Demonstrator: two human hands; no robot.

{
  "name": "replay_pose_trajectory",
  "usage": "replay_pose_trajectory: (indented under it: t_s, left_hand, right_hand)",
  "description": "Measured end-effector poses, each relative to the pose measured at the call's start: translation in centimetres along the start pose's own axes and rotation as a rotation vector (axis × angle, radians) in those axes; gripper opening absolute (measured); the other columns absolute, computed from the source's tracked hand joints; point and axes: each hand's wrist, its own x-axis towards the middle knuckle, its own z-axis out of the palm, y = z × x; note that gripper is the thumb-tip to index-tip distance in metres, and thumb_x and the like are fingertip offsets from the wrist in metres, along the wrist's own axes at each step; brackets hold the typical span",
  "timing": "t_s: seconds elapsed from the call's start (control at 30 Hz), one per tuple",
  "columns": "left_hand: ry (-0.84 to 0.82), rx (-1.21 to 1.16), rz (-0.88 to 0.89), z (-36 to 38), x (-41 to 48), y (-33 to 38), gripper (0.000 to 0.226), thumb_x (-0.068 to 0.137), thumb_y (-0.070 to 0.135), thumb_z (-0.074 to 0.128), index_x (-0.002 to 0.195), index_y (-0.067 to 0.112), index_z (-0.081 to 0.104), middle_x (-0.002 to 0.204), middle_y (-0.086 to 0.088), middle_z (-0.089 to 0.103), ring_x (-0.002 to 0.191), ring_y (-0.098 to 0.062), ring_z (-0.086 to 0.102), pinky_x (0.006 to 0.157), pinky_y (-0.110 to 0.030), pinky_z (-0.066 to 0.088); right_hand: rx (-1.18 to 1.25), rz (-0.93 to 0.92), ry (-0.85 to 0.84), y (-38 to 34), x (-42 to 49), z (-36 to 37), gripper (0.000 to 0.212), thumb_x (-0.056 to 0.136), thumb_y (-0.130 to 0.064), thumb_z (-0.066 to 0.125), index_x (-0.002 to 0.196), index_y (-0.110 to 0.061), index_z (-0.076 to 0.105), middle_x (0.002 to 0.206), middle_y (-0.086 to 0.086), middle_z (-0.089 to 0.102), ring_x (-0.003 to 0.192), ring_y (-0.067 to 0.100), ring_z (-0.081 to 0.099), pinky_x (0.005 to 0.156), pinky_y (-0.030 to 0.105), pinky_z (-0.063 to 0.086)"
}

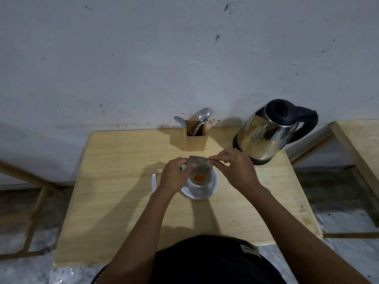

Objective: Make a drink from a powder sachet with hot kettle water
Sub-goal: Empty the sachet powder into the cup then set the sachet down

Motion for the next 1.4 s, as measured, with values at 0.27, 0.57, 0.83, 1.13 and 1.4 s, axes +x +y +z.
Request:
replay_pose_trajectory:
  t_s: [0.27,0.57,0.83,1.13,1.4]
  left_hand:
    - [0.033,-0.066,-0.011,0.1,0.3,0.4,0.020,0.085,0.023,0.069,0.096,0.007,0.075,0.090,-0.008,0.075,0.066,-0.008,0.057,0.064,-0.021,0.044]
    - [-0.002,-0.091,-0.028,0.2,0.0,0.9,0.020,0.084,0.024,0.070,0.097,0.010,0.076,0.087,-0.008,0.075,0.064,-0.008,0.056,0.067,-0.026,0.046]
    - [-0.038,-0.099,-0.098,0.6,0.0,1.2,0.025,0.088,0.027,0.065,0.095,0.005,0.074,0.089,-0.011,0.075,0.086,-0.023,0.069,0.077,-0.034,0.054]
    - [0.040,-0.017,-0.068,0.7,0.3,1.6,0.038,0.073,0.040,0.077,0.070,0.002,0.074,0.066,-0.018,0.071,0.056,-0.024,0.058,0.057,-0.034,0.046]
    - [0.021,-0.070,-0.070,0.6,0.1,1.9,0.020,0.076,0.029,0.077,0.070,0.011,0.072,0.072,-0.007,0.073,0.072,-0.021,0.069,0.071,-0.035,0.055]
  right_hand:
    - [0.129,0.167,-0.148,0.1,0.1,-0.6,0.025,0.083,-0.019,0.075,0.108,-0.023,0.073,0.084,-0.015,0.066,0.079,0.007,0.060,0.076,0.034,0.053]
    - [0.045,0.243,-0.086,-0.5,0.1,0.6,0.012,0.087,-0.028,0.070,0.098,-0.028,0.075,0.085,-0.018,0.068,0.070,0.003,0.056,0.062,0.021,0.043]
    - [0.045,0.290,-0.084,-1.2,0.0,1.1,0.015,0.089,-0.029,0.066,0.102,-0.027,0.074,0.092,-0.015,0.072,0.076,0.007,0.059,0.068,0.027,0.049]
    - [0.102,0.373,-0.040,-1.9,-0.6,1.9,0.012,0.089,-0.030,0.064,0.098,-0.028,0.072,0.084,-0.016,0.067,0.075,0.007,0.059,0.065,0.027,0.048]
    - [0.076,0.396,0.015,-2.4,-1.2,1.9,0.013,0.090,-0.030,0.064,0.099,-0.026,0.073,0.085,-0.013,0.070,0.072,0.006,0.058,0.064,0.023,0.045]
